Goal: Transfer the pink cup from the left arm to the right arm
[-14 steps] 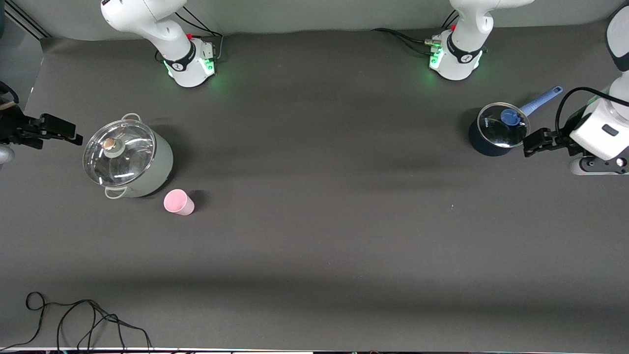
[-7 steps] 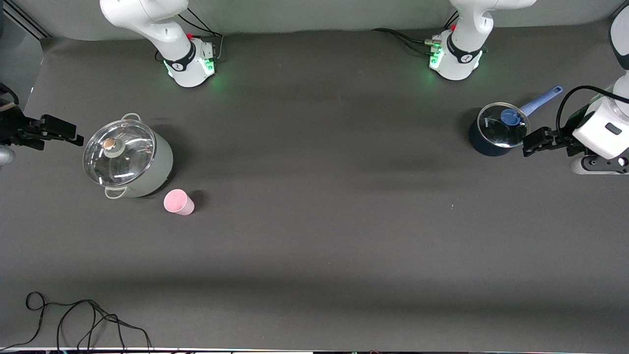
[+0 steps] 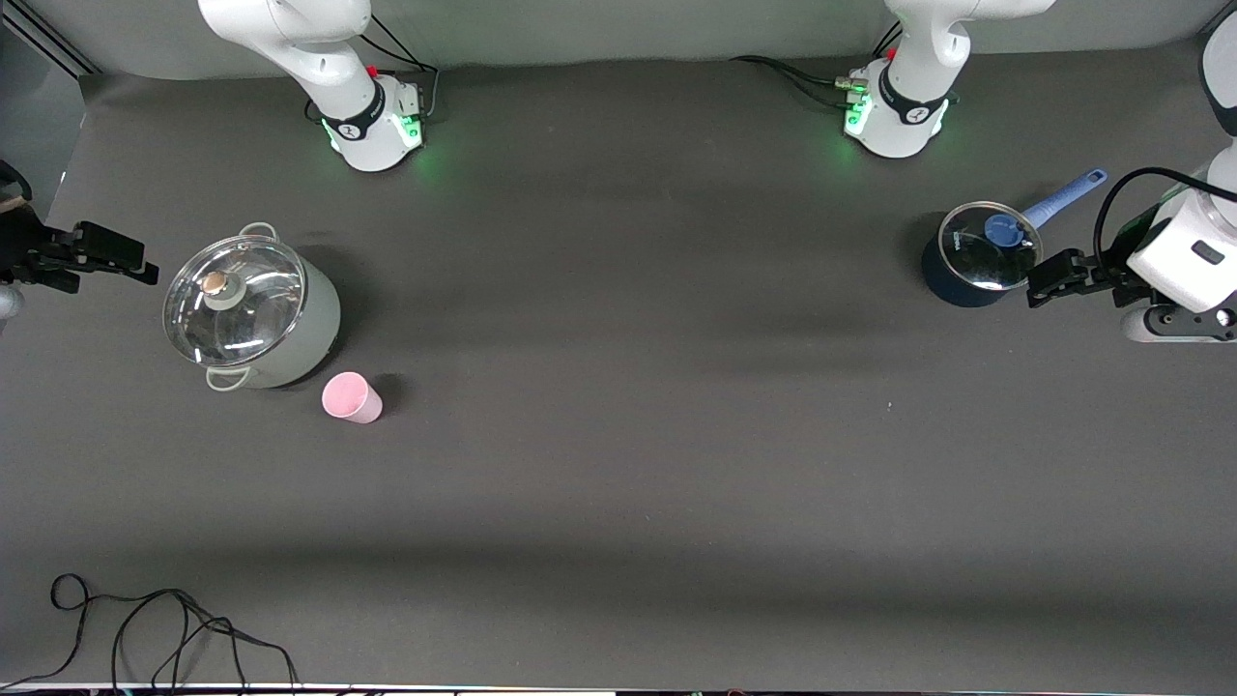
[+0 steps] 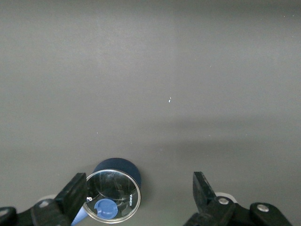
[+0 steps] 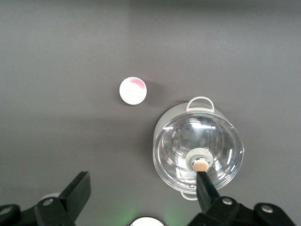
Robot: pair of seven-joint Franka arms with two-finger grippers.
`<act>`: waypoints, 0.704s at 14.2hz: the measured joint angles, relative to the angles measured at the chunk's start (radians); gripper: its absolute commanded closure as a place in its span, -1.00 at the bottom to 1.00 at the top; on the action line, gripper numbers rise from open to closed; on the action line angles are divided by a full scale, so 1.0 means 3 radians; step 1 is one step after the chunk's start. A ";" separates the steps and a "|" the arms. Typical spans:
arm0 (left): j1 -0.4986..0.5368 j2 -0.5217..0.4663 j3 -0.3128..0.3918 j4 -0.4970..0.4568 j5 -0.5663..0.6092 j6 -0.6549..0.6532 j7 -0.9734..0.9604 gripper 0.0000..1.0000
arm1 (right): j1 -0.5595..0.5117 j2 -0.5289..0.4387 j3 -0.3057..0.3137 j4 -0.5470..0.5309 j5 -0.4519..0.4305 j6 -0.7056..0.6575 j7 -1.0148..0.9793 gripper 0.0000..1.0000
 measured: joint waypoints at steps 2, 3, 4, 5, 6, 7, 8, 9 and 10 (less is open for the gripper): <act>0.0000 -0.0030 0.0000 0.0002 0.0003 -0.0011 0.0001 -1.00 | -0.0020 -0.0021 0.0042 -0.0001 -0.0071 0.0007 0.0000 -0.99; 0.0000 -0.0054 0.0000 0.0002 0.0003 -0.0034 0.0002 -1.00 | -0.0020 -0.0023 0.0056 -0.0002 -0.0104 0.0024 0.0000 -0.99; 0.0000 -0.0079 0.0000 0.0003 0.0003 -0.0067 0.0002 -1.00 | -0.0020 -0.0023 0.0066 -0.0006 -0.0120 0.0049 0.0000 -0.99; -0.0001 -0.0098 0.0000 0.0003 0.0004 -0.0085 0.0004 -1.00 | -0.0019 -0.0023 0.0072 -0.0010 -0.0125 0.0073 0.0000 -0.99; -0.0001 -0.0111 0.0000 0.0003 0.0004 -0.0094 0.0005 -1.00 | -0.0013 -0.0023 0.0074 -0.0011 -0.0126 0.0088 0.0000 -0.99; -0.0002 -0.0118 0.0000 0.0003 0.0004 -0.0098 0.0006 -1.00 | -0.0002 -0.0023 0.0074 -0.0015 -0.0126 0.0105 0.0000 -0.99; -0.0004 -0.0120 0.0000 0.0005 0.0004 -0.0098 0.0007 -1.00 | 0.0009 -0.0023 0.0074 -0.0029 -0.0126 0.0131 -0.0001 -0.99; -0.0005 -0.0120 0.0000 0.0012 0.0004 -0.0098 0.0007 -1.00 | 0.0017 -0.0023 0.0074 -0.0050 -0.0126 0.0154 -0.0001 -0.99; -0.0005 -0.0120 0.0000 0.0023 0.0004 -0.0098 0.0007 -1.00 | 0.0022 -0.0023 0.0074 -0.0071 -0.0127 0.0177 -0.0001 -0.99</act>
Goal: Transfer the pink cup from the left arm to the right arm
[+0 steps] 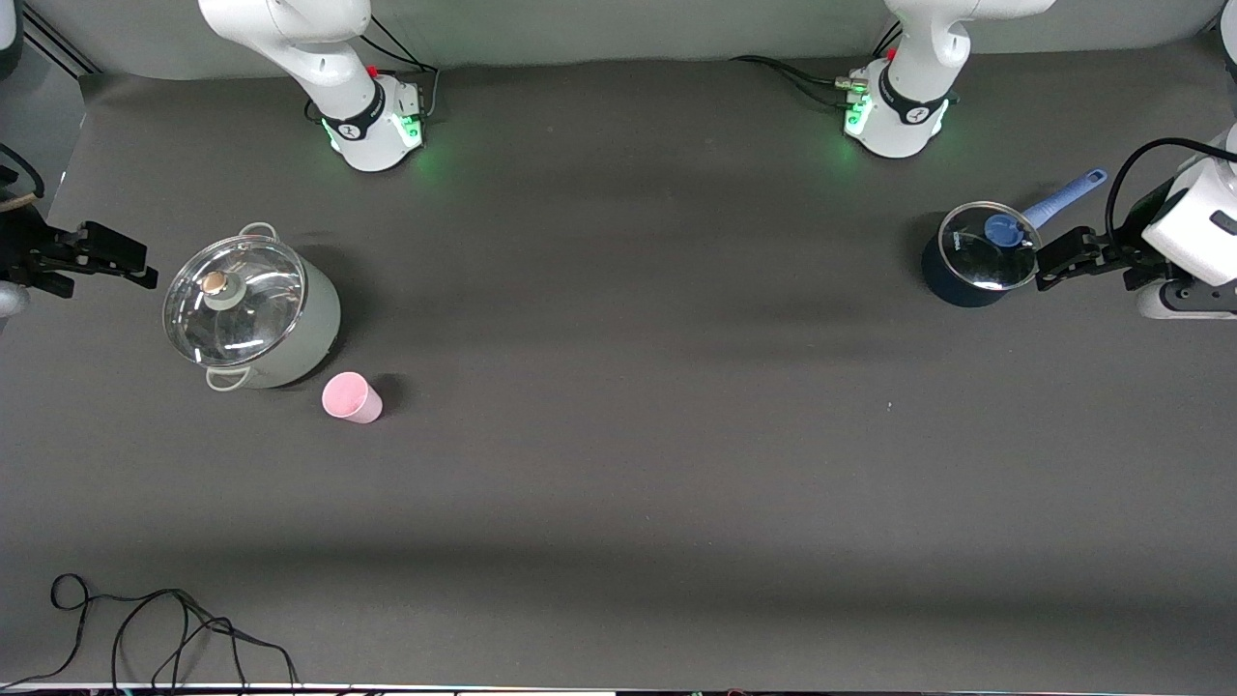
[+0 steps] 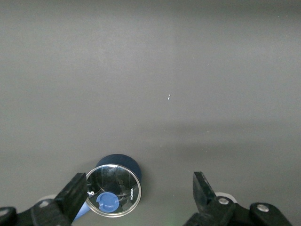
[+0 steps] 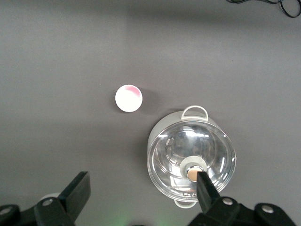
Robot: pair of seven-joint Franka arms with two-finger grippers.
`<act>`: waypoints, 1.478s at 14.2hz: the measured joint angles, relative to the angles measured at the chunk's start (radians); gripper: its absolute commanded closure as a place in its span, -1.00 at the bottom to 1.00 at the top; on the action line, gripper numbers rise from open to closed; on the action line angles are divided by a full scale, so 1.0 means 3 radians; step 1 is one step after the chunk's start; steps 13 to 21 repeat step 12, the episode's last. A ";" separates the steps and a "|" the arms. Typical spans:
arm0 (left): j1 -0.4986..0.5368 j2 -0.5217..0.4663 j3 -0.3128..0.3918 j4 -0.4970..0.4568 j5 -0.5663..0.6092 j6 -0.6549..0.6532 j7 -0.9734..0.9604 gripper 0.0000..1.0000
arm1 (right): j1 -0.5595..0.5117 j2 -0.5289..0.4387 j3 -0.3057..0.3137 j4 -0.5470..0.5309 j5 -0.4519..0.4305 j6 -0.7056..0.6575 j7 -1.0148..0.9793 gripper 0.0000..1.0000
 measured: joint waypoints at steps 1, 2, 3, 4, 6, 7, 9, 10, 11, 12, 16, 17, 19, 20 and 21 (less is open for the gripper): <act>-0.0001 0.0000 0.0000 0.0013 0.0000 -0.0004 0.0000 -1.00 | 0.0002 0.0000 0.0000 -0.0019 0.0000 0.0025 0.0000 -0.99; -0.0002 0.0000 0.0000 0.0024 0.0000 -0.0028 0.0000 -1.00 | 0.0002 0.0000 0.0000 -0.0029 0.0000 0.0032 0.0000 -0.99; -0.0002 0.0000 0.0000 0.0027 0.0000 -0.0058 0.0000 -1.00 | 0.0002 0.0000 0.0000 -0.0030 0.0000 0.0034 0.0000 -0.99; -0.0002 0.0000 0.0001 0.0027 0.0000 -0.0070 0.0000 -1.00 | 0.0003 0.0000 0.0000 -0.0030 -0.0001 0.0036 0.0000 -0.99; -0.0002 0.0000 0.0001 0.0027 0.0000 -0.0075 0.0000 -1.00 | 0.0004 0.0000 0.0000 -0.0030 -0.0001 0.0040 0.0000 -0.99; -0.0003 0.0000 0.0001 0.0028 0.0000 -0.0075 0.0000 -1.00 | 0.0005 0.0000 0.0000 -0.0030 -0.0001 0.0041 0.0000 -0.99; -0.0003 0.0000 0.0001 0.0028 0.0000 -0.0076 0.0000 -1.00 | 0.0009 0.0000 0.0004 -0.0030 -0.0001 0.0041 0.0000 -0.99; -0.0004 0.0000 0.0001 0.0030 0.0000 -0.0079 0.0000 -1.00 | 0.0012 0.0000 0.0010 -0.0030 -0.0001 0.0041 -0.0001 -0.99; -0.0004 0.0000 0.0001 0.0034 0.0000 -0.0087 0.0000 -1.00 | 0.0022 0.0000 0.0014 -0.0030 -0.0001 0.0041 -0.0001 -0.99; -0.0004 0.0000 0.0001 0.0040 0.0000 -0.0094 0.0000 -1.00 | 0.0033 0.0000 0.0017 -0.0030 -0.0001 0.0041 -0.0001 -0.99; -0.0004 0.0000 0.0001 0.0040 0.0000 -0.0094 0.0000 -1.00 | 0.0033 0.0000 0.0017 -0.0030 -0.0001 0.0041 -0.0001 -0.99; -0.0004 0.0000 0.0001 0.0040 0.0000 -0.0094 0.0000 -1.00 | 0.0033 0.0000 0.0017 -0.0030 -0.0001 0.0041 -0.0001 -0.99; -0.0004 0.0000 0.0001 0.0040 0.0000 -0.0094 0.0000 -1.00 | 0.0033 0.0000 0.0017 -0.0030 -0.0001 0.0041 -0.0001 -0.99; -0.0004 0.0000 0.0001 0.0040 0.0000 -0.0094 0.0000 -1.00 | 0.0033 0.0000 0.0017 -0.0030 -0.0001 0.0041 -0.0001 -0.99; -0.0004 0.0000 0.0001 0.0040 0.0000 -0.0094 0.0000 -1.00 | 0.0033 0.0000 0.0017 -0.0030 -0.0001 0.0041 -0.0001 -0.99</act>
